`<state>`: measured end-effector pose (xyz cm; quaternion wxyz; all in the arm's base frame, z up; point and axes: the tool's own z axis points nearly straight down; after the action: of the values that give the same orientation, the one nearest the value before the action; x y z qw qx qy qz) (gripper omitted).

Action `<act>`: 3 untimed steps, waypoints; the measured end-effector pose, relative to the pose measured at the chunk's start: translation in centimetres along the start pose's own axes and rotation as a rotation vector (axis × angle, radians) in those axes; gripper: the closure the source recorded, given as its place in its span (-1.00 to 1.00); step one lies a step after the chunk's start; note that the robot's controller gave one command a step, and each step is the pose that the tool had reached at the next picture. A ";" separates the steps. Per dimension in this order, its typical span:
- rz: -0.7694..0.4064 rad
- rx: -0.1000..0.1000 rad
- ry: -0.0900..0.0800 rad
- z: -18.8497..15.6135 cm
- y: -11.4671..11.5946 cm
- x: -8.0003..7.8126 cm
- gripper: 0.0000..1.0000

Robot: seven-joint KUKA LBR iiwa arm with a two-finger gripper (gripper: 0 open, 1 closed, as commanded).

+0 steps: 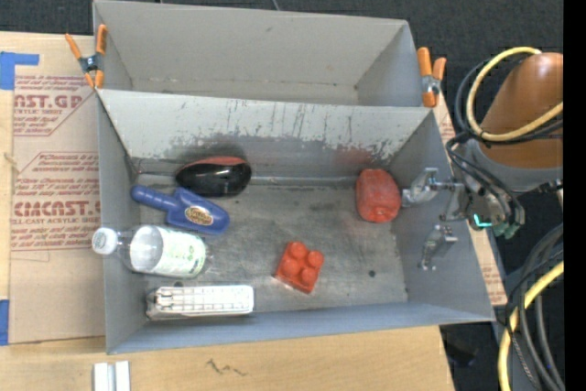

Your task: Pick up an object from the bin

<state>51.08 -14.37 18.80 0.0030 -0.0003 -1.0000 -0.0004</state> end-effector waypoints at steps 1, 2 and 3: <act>-0.001 0.002 -0.007 -0.4 0.1 -0.2 -1.00; -0.126 0.001 -0.005 9.4 1.2 3.1 1.00; -0.126 0.001 -0.005 9.4 1.2 3.1 1.00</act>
Offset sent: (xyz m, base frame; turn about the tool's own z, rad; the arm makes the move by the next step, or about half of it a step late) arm -0.0318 0.0109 -0.0927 -0.1249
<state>47.92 -13.15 9.46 0.0002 0.0627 -0.9980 -0.0001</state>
